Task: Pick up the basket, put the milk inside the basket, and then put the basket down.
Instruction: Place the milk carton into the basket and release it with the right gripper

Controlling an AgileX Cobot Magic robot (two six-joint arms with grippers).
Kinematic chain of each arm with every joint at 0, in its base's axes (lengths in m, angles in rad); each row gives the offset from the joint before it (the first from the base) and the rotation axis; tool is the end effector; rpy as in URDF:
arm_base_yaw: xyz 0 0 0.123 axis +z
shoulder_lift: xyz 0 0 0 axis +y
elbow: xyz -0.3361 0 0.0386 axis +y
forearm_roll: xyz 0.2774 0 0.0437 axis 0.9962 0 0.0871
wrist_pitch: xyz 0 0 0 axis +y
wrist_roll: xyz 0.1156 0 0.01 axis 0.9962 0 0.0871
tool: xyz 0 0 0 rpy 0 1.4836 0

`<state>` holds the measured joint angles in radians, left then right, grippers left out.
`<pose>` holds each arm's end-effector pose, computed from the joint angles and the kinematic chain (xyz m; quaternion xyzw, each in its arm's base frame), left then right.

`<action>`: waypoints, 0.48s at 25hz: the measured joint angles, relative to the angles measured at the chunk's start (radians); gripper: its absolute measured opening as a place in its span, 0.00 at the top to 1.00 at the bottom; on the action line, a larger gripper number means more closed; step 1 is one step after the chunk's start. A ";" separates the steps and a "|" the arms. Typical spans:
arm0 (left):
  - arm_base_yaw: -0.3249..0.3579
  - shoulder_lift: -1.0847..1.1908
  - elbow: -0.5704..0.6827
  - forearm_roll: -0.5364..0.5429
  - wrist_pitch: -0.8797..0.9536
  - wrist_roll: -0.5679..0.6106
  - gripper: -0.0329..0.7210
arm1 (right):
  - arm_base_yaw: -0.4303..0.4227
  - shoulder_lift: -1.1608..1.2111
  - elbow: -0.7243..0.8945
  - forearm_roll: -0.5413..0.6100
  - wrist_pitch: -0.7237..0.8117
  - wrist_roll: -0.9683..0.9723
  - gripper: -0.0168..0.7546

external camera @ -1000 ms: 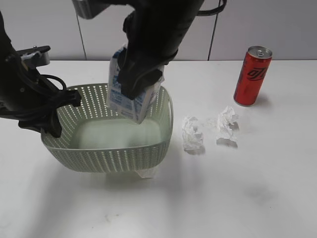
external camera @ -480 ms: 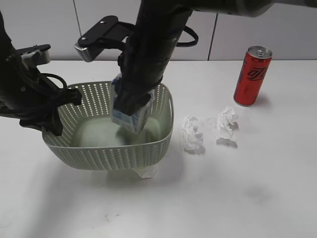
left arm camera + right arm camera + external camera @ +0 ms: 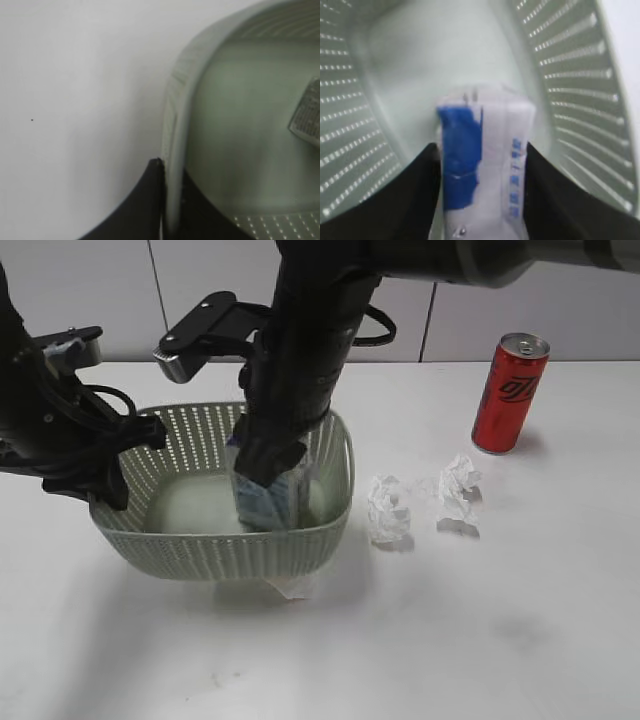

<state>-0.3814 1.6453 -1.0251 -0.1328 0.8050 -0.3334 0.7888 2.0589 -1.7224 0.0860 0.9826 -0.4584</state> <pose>0.3130 -0.1375 0.2173 -0.0163 0.9917 -0.0900 0.0901 0.3511 0.3652 0.2423 -0.5609 0.8096 0.0664 0.1597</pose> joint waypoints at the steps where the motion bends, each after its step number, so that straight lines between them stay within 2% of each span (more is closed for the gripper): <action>1: 0.000 0.000 0.000 0.001 0.001 0.002 0.96 | 0.000 0.000 -0.005 0.000 0.003 -0.002 0.28; 4: -0.001 0.000 0.001 -0.004 0.000 0.003 0.96 | 0.000 -0.005 -0.020 0.002 0.023 -0.004 0.21; 12: -0.001 0.000 0.000 -0.024 0.009 0.003 0.96 | -0.033 -0.120 -0.024 0.021 0.073 0.052 0.19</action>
<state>-0.3823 1.6453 -1.0250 -0.1572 0.8136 -0.3302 0.7556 1.9393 -1.7459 0.1074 1.0555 -0.4067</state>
